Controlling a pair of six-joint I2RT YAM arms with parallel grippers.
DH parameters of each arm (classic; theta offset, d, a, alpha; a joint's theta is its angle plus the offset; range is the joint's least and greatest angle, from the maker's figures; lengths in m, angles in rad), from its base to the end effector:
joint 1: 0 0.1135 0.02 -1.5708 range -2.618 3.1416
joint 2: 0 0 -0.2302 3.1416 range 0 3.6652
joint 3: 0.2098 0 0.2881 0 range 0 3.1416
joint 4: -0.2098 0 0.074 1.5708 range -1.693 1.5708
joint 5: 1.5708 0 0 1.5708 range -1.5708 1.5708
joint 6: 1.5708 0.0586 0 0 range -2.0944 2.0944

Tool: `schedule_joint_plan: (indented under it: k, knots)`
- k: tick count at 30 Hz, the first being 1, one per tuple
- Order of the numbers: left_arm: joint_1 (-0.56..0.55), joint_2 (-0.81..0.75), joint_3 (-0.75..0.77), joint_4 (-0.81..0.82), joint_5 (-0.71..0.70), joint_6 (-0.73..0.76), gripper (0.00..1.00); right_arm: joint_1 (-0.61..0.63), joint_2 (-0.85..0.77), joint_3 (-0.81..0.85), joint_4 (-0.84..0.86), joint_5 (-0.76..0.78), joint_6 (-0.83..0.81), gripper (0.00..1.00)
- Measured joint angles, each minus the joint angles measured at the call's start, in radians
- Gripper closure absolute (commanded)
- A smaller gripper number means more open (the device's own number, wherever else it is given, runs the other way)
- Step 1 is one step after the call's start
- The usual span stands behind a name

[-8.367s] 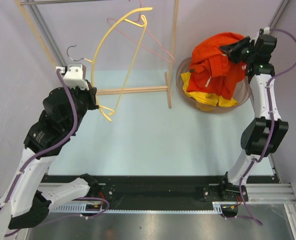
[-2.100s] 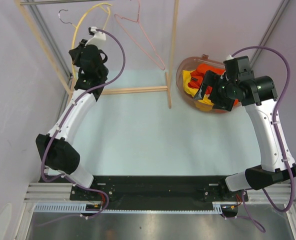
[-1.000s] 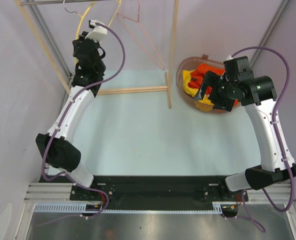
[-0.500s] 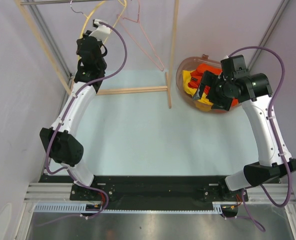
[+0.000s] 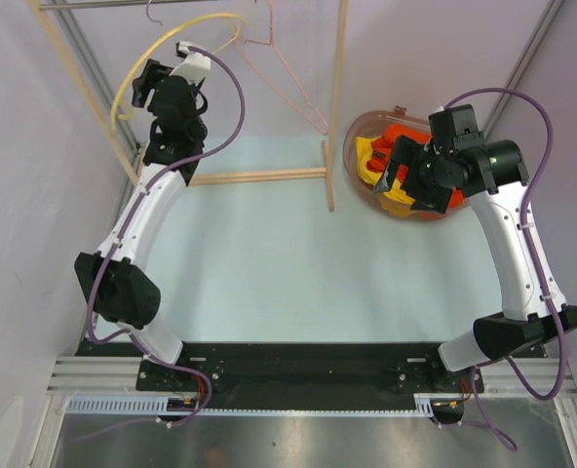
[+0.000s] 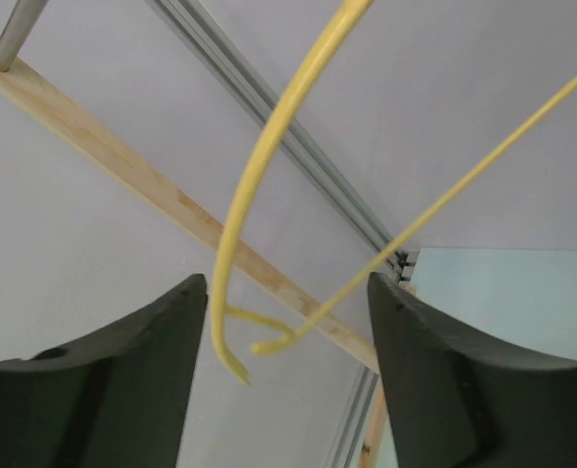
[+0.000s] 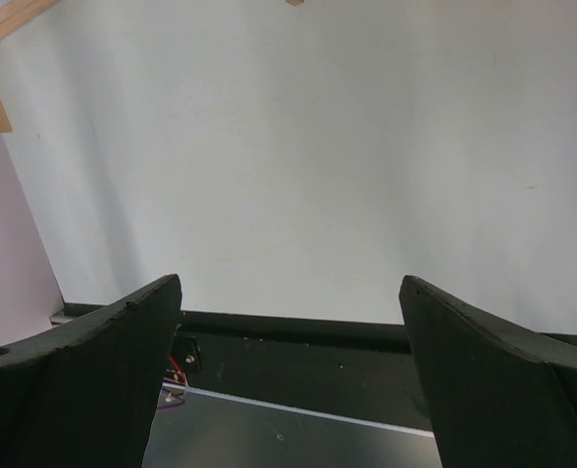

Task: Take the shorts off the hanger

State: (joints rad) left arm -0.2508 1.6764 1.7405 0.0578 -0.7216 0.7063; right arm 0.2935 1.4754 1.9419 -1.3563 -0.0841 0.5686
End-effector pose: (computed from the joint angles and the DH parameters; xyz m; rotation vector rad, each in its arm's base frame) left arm 0.4346 -0.0714 0.4347 0.1165 1.5394 0.8843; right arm 0.2916 0.0933 0.4201 0.3079 2.4981 0.4688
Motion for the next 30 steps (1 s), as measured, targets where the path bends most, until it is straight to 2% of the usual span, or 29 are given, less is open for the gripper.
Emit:
schedule_joint_plan:
  k: [1, 6, 10, 17, 20, 25, 30]
  knots:
    - [0.000, -0.008, -0.008, -0.002, -0.001, -0.006, 0.00, 0.000, 0.001, 0.000, 0.000, 0.000, 0.000, 0.00]
    - [0.002, -0.075, -0.026, -0.069, 0.034, -0.109, 0.00, 0.000, 0.002, 0.000, 0.000, 0.000, 0.000, 0.00]
    - [0.003, -0.159, -0.027, -0.157, 0.128, -0.222, 0.00, 0.000, 0.002, -0.006, 0.003, -0.003, 0.001, 0.00]
    - [0.008, -0.328, -0.043, -0.306, 0.393, -0.508, 0.00, 0.002, -0.024, -0.098, 0.046, -0.017, 0.019, 0.00]
    - [0.014, -0.438, -0.127, -0.327, 0.557, -0.678, 0.00, 0.005, -0.055, -0.160, 0.076, -0.038, 0.034, 0.00]
    - [0.016, -0.703, -0.492, -0.229, 0.915, -1.023, 0.00, 0.035, -0.168, -0.343, 0.227, -0.146, 0.058, 0.00]
    - [-0.007, -0.939, -0.910, -0.036, 1.193, -1.355, 0.00, 0.163, -0.307, -0.559, 0.471, -0.288, 0.075, 0.00]
